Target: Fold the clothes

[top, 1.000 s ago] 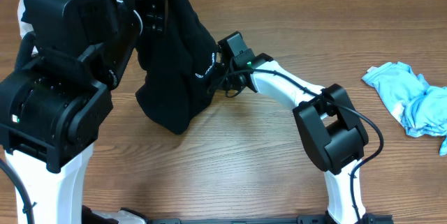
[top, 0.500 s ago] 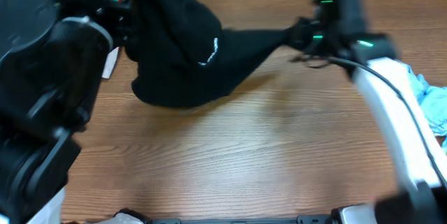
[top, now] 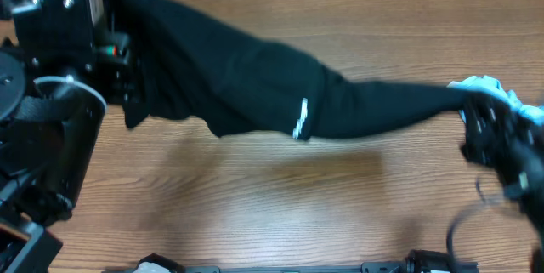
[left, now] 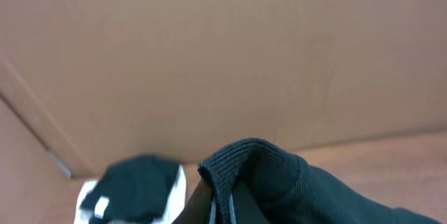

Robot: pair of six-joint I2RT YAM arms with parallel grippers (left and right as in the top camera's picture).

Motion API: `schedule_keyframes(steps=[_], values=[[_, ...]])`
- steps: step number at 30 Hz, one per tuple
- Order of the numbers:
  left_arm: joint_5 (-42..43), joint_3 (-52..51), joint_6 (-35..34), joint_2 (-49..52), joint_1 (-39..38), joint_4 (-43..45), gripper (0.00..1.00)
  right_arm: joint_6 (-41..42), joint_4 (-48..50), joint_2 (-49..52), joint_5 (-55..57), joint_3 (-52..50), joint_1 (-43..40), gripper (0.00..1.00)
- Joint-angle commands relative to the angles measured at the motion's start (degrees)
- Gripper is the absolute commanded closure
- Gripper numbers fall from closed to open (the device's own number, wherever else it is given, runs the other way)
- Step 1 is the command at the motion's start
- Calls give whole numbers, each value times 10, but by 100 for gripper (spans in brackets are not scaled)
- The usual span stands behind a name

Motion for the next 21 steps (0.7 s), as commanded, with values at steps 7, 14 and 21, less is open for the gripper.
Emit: schedule_keyframes(steps=[7, 14, 21], values=[[-93, 8, -129, 62, -3, -152, 96, -37, -58, 10, 92, -4, -4, 96], [-104, 8, -150, 211, 19, -207, 96, -92, -19, 172, 65, -18, -4, 96], [-103, 8, -149, 374, 82, -130, 95, -113, 128, 399, 35, -18, -3, 96]])
